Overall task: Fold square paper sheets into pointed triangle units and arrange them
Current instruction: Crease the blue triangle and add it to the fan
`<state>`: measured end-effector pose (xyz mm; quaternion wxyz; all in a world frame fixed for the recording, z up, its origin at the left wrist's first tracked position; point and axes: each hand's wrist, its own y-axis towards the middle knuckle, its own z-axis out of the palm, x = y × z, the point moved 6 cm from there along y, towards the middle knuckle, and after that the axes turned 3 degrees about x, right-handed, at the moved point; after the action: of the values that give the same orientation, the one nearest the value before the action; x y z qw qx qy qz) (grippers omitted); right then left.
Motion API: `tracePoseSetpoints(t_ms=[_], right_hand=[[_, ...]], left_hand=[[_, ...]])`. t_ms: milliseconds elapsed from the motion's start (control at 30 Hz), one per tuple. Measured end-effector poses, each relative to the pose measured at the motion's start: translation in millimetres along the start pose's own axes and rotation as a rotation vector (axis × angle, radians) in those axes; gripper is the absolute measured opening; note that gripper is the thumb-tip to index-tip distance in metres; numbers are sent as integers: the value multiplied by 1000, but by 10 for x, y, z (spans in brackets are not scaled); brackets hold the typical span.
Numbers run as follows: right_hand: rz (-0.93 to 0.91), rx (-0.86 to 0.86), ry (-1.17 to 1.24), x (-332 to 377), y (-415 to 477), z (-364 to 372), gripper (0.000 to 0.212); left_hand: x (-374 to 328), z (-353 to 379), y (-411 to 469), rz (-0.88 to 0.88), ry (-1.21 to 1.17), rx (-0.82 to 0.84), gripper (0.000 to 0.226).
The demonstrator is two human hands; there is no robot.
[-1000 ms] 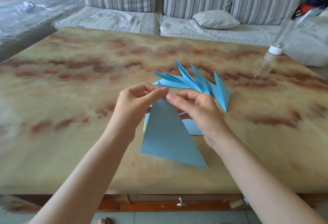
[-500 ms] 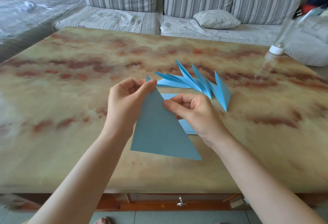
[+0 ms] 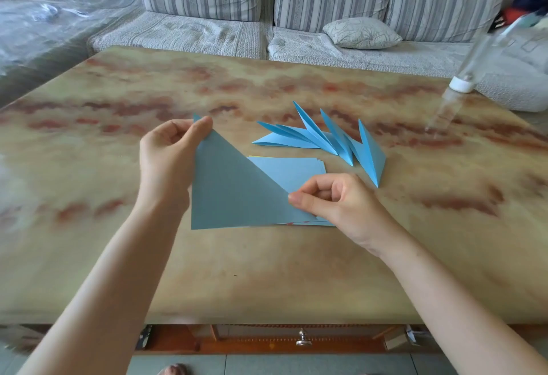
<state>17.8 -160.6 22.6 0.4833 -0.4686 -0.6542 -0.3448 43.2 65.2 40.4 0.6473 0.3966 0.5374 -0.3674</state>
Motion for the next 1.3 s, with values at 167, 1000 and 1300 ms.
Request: tracePoseSetpoints(t_ms=[167, 1000, 1300], right_hand=[[24, 87, 10, -15, -23, -30, 15], [-322, 191, -12, 192, 31, -13, 36], [-306, 222, 162, 188, 21, -4, 21]], left_hand=[[15, -67, 43, 36, 22, -19, 24], [134, 437, -265, -218, 108, 410, 21], [192, 561, -356, -330, -16, 626, 29]])
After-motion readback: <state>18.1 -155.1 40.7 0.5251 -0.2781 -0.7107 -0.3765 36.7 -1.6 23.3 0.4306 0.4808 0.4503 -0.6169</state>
